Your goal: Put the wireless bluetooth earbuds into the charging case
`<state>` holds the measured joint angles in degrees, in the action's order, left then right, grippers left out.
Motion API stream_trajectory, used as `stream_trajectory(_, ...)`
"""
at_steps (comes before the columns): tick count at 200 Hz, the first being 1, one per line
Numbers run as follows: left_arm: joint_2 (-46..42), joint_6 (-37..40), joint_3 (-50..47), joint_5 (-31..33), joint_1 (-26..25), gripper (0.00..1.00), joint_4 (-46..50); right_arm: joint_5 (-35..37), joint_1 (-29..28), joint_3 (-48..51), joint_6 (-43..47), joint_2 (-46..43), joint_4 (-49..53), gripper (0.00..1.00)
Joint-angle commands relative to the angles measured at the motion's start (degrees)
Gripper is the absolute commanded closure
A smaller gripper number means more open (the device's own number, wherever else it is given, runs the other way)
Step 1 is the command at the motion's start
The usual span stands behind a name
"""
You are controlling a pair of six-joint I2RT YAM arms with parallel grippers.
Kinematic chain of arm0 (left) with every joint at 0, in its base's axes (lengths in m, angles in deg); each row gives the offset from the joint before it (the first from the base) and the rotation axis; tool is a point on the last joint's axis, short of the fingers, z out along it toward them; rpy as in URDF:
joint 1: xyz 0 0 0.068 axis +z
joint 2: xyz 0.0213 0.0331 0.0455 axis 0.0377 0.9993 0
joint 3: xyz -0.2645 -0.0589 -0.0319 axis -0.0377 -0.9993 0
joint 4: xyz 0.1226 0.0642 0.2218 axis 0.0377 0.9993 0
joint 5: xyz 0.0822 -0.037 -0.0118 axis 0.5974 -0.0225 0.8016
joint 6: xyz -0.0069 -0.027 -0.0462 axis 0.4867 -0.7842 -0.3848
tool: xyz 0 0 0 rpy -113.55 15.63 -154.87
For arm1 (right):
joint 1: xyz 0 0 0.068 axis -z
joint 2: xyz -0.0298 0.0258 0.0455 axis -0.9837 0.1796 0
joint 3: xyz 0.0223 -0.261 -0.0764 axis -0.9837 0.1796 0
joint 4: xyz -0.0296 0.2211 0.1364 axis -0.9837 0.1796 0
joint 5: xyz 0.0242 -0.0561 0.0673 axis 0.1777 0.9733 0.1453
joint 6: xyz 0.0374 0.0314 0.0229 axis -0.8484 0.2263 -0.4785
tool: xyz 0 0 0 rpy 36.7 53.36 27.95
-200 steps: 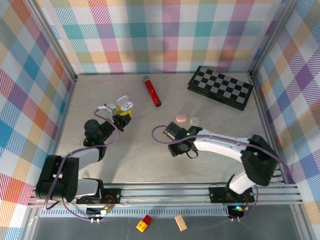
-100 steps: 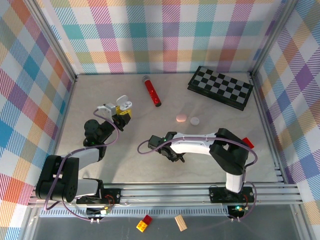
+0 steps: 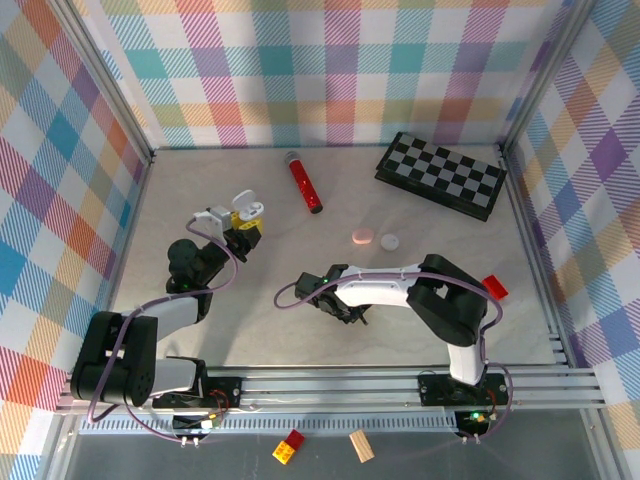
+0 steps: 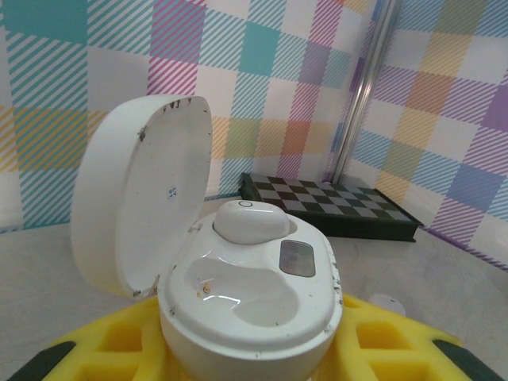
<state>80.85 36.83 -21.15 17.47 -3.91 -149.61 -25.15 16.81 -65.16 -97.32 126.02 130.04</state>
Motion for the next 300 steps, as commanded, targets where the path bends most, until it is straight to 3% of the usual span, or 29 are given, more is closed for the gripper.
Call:
stream_trajectory(1,-0.7,-0.5,-0.4,-1.0,0.8,0.65,-2.5,1.1,0.3,-1.3,0.6,1.5,1.3,0.7)
stream_trajectory(115,-0.9,-0.5,-0.5,-2.3,0.8,0.65,-2.5,-3.8,3.1,1.7,1.5,-3.8,-3.1,0.79)
stream_trajectory(146,-1.2,-0.4,-0.6,-2.3,0.6,0.65,-2.5,-6.9,4.6,4.6,1.4,-10.2,-6.8,0.79)
stream_trajectory(186,-0.3,-0.3,-0.5,-1.6,-0.8,0.65,-3.8,-16.6,8.6,9.9,1.2,-22.5,-15.7,0.79)
stream_trajectory(241,0.7,2.9,-0.6,2.5,-8.7,0.65,-3.9,-33.3,16.9,15.0,-1.1,-35.7,-24.9,0.78)
stream_trajectory(300,5.0,10.1,1.8,10.2,-23.2,0.65,-1.8,-47.6,24.5,15.5,-6.6,-42.4,-29.4,0.78)
